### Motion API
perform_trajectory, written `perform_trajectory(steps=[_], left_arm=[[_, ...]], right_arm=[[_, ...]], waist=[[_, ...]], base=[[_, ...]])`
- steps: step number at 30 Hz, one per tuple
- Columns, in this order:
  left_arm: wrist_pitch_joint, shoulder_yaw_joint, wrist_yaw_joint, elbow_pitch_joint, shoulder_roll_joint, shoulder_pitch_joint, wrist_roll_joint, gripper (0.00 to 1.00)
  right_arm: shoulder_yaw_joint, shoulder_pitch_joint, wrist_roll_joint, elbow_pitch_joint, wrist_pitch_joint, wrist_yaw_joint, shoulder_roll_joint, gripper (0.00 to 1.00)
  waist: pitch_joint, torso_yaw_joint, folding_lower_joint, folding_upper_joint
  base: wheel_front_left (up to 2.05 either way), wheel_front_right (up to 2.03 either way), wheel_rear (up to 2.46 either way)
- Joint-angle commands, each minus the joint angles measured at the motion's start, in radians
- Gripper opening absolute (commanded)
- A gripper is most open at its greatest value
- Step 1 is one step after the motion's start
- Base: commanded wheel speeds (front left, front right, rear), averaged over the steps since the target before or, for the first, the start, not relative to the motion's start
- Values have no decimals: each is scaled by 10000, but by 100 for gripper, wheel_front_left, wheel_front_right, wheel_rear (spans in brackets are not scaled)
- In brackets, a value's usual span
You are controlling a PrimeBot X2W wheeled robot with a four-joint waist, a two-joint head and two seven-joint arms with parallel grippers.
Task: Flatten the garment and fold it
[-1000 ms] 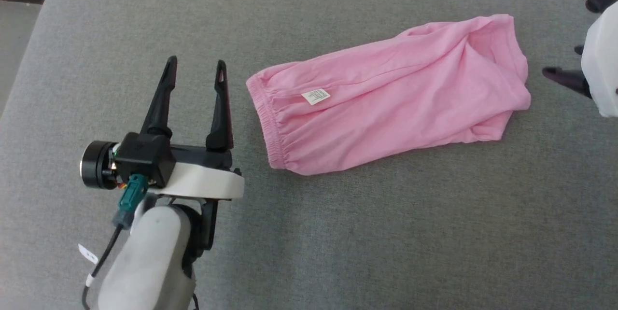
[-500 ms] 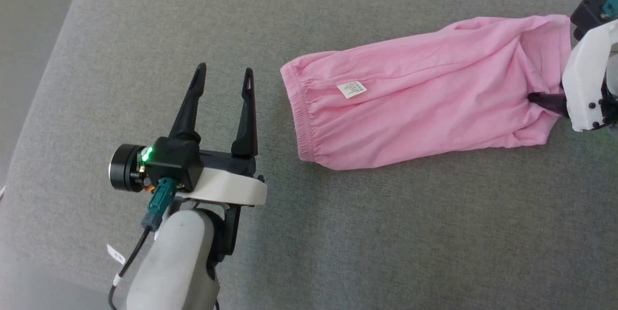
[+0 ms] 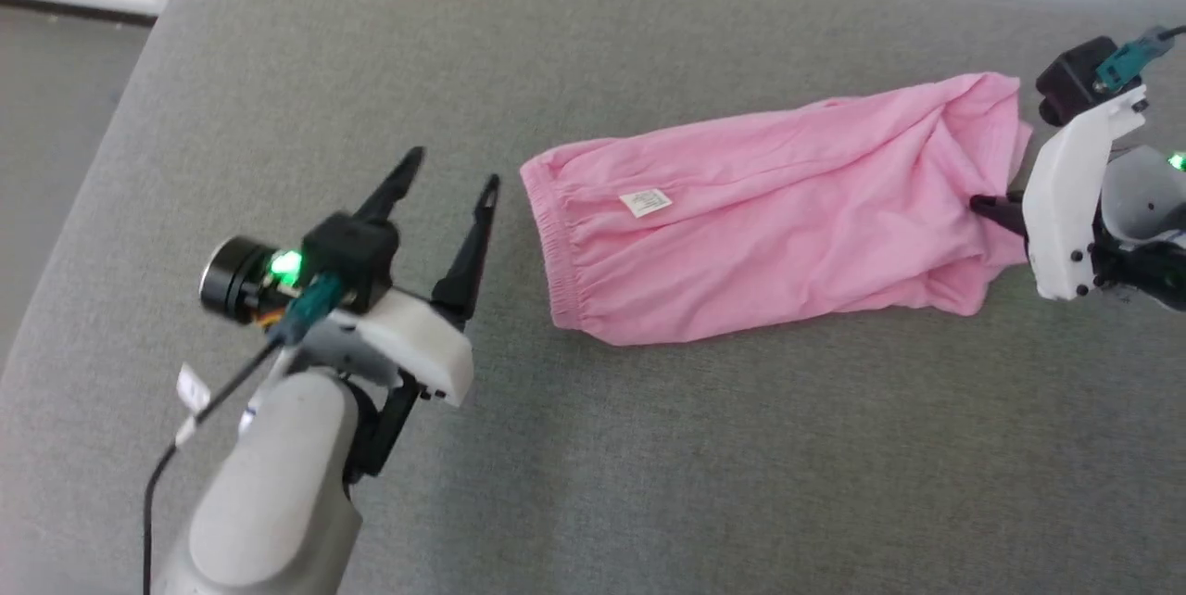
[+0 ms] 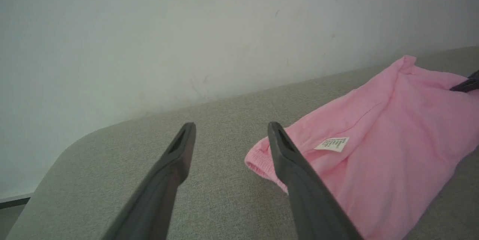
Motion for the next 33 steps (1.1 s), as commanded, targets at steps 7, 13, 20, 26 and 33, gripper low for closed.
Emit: perform_trajectory(steps=[7, 13, 20, 26, 33], left_arm=[[3115, -1184, -934, -217, 561, -849, -1424, 100], [4972, -2361, -989, 244, 1098, -1577, -2893, 100], [6120, -3886, -993, 1207, 1638, -2449, -4395, 100], [6560, -5091, -994, 2122, 1797, -3012, -5112, 100], [6029, -6050, -994, 2613, 1854, -3477, -5766, 0]], right_arm=[[202, 431, -111, -361, -347, -7, -144, 0], [312, 342, -317, -406, -456, -7, -52, 0], [447, 53, -535, -442, -524, -7, 150, 0], [573, -96, -663, -453, -562, -7, 288, 0], [678, -43, -731, -527, -1009, -7, 372, 0]], waist=[[-550, -406, -1, 0], [-319, -536, -1, 0], [1, -774, -1, 0], [214, -975, -1, 0], [240, -1175, -1, 0]], base=[[0, 0, 0], [0, 0, 0], [0, 0, 0], [0, 0, 0], [0, 0, 0]])
